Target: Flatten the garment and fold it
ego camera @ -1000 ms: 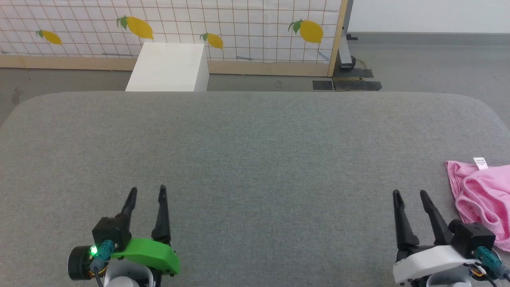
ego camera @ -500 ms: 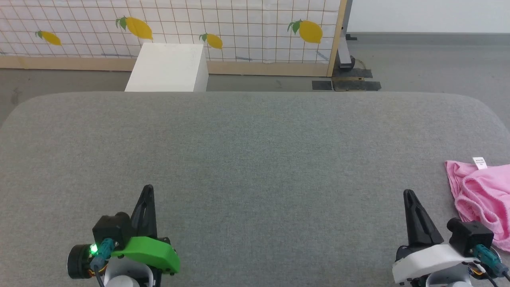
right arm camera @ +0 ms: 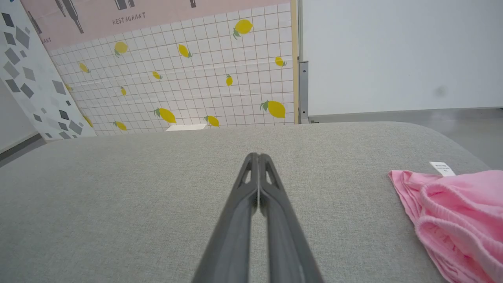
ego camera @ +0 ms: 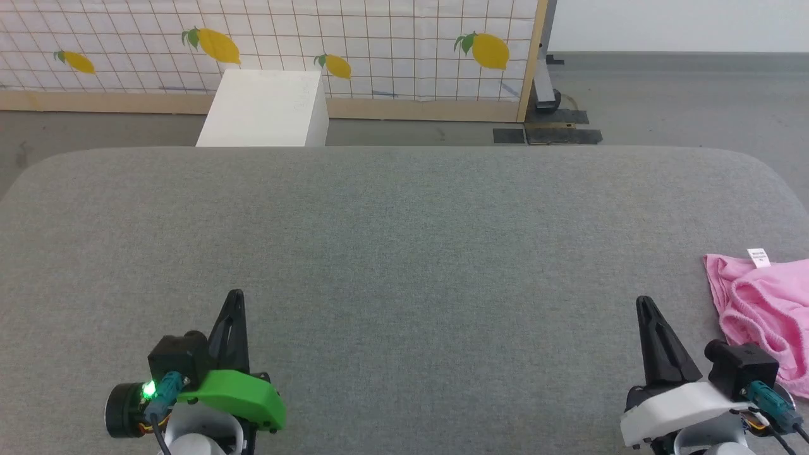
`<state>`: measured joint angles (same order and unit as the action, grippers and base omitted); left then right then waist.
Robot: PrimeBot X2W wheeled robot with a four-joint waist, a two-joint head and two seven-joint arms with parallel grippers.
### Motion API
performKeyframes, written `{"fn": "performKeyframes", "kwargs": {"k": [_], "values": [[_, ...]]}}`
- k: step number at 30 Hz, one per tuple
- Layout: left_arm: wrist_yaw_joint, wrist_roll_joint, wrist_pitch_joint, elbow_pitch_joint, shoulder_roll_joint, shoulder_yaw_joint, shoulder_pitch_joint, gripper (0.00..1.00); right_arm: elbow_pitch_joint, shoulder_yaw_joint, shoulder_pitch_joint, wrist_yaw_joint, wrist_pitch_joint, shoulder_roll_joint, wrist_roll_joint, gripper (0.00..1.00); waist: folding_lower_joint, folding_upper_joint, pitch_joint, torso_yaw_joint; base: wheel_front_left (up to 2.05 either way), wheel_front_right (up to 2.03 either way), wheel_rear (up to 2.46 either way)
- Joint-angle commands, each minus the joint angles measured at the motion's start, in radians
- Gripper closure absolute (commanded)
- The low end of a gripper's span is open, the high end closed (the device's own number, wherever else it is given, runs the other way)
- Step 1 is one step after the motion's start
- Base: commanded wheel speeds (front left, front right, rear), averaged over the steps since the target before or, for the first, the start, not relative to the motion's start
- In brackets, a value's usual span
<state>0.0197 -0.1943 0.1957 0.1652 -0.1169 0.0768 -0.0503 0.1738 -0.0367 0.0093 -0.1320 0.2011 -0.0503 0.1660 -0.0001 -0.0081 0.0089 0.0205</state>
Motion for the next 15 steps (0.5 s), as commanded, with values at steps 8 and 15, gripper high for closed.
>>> {"fn": "performKeyframes", "kwargs": {"k": [8, 15], "values": [[-0.004, 0.031, -0.018, -0.019, 0.011, -0.01, 0.014, 1.0, -0.021, 0.005, -0.003, 0.0, -0.021, 0.0, -0.023, 1.0, 0.0001, 0.0023, -0.001, -0.002, 0.0, 0.0, 0.0], [-0.006, 0.044, -0.032, -0.031, 0.016, -0.015, 0.017, 1.0, -0.033, 0.008, -0.003, 0.0, -0.035, 0.0, -0.035, 1.0, 0.0001, 0.0028, -0.001, -0.003, 0.0, 0.0, 0.0]]}}
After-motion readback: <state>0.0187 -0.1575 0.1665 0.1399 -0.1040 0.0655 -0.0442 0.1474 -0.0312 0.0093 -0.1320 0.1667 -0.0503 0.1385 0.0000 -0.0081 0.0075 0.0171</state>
